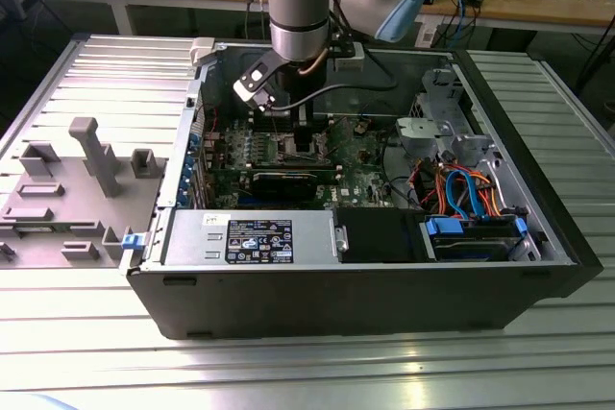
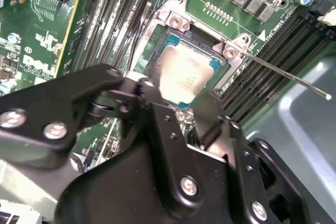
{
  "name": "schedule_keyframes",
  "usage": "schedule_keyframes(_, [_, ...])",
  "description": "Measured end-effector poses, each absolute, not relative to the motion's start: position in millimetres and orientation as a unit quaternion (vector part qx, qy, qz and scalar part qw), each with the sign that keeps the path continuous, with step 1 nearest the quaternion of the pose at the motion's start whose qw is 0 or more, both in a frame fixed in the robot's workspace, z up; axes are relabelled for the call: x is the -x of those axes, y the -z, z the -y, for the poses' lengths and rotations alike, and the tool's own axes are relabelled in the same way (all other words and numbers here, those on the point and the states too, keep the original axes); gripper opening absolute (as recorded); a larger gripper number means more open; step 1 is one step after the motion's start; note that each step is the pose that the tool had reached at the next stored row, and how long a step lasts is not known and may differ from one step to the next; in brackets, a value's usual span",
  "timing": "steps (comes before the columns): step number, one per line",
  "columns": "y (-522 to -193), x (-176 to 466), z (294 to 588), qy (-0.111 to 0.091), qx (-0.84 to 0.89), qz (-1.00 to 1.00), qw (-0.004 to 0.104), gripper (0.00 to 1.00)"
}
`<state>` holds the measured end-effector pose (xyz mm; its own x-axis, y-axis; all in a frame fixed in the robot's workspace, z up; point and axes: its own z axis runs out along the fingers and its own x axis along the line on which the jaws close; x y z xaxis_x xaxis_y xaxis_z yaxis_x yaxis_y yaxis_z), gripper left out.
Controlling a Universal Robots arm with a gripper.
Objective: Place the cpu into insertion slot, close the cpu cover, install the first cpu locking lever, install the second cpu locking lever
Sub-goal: 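Place the cpu into insertion slot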
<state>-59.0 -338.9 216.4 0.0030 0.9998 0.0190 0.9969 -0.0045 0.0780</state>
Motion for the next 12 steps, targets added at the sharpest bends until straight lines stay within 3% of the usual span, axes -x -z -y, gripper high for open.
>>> schedule_keyframes(8, [-217.1,55.8,338.9,-0.027,-0.709,-0.705,0.012,0.11])
schedule_keyframes(12, [-217.1,55.6,339.0,-0.026,-0.709,-0.705,0.010,0.11])
